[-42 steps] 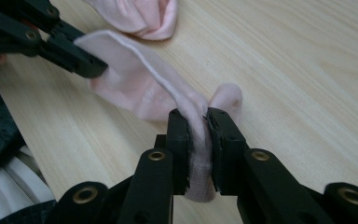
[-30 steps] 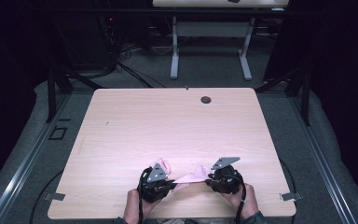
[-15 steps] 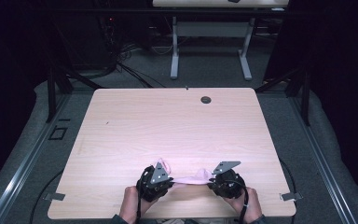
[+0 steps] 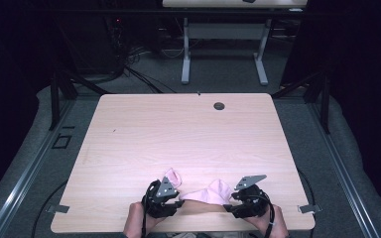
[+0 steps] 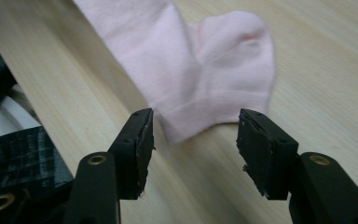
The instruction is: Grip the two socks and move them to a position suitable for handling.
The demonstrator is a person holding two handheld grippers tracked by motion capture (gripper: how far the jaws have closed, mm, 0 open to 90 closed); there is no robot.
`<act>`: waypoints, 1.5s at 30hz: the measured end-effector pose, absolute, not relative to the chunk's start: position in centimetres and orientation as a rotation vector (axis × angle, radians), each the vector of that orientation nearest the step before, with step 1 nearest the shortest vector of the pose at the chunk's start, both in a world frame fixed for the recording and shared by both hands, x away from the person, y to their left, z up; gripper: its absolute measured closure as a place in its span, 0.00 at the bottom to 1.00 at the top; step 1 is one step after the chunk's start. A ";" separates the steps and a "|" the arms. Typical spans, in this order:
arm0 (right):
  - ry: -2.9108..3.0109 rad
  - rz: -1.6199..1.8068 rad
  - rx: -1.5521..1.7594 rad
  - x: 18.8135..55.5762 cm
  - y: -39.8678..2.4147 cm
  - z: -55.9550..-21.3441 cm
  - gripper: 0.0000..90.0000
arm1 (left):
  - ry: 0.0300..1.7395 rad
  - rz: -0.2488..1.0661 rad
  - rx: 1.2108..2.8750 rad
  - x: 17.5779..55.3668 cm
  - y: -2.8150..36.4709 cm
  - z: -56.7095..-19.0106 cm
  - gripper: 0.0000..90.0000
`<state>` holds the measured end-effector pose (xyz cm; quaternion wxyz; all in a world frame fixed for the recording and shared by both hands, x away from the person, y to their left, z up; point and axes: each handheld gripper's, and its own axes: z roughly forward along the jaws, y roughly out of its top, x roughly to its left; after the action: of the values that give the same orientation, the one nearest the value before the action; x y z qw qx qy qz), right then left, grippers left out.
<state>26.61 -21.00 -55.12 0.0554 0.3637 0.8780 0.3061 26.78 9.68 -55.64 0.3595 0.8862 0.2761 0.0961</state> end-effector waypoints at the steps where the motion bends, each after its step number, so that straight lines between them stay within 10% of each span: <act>1: 2.659 0.939 1.096 26.6 -21.2 -55.1 0.49 | 0.714 0.258 2.281 26.7 9.6 -55.7 0.69; 10: 2.543 0.862 0.842 23.9 -18.7 -56.6 0.51 | 0.684 0.272 2.271 26.3 9.3 -55.8 0.79; 17: 2.444 0.906 0.878 23.8 -19.4 -56.4 0.88 | 0.692 0.228 2.240 26.8 9.2 -55.8 0.95; 21: 2.425 0.992 0.935 24.0 -20.9 -54.6 0.93 | 0.692 0.186 2.198 27.0 8.8 -55.0 0.97; 34: 2.630 0.975 1.159 24.2 -23.8 -46.7 0.93 | 0.626 -0.158 2.105 25.9 7.6 -53.4 0.97; 45: 2.521 0.929 1.268 32.7 -22.3 -53.8 0.62 | 0.840 -0.226 2.055 28.4 8.8 -56.3 0.93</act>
<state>32.70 -22.27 -53.76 0.0851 0.4252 0.8455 0.3116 28.40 8.83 -56.25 0.4396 0.8272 0.3379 -0.0911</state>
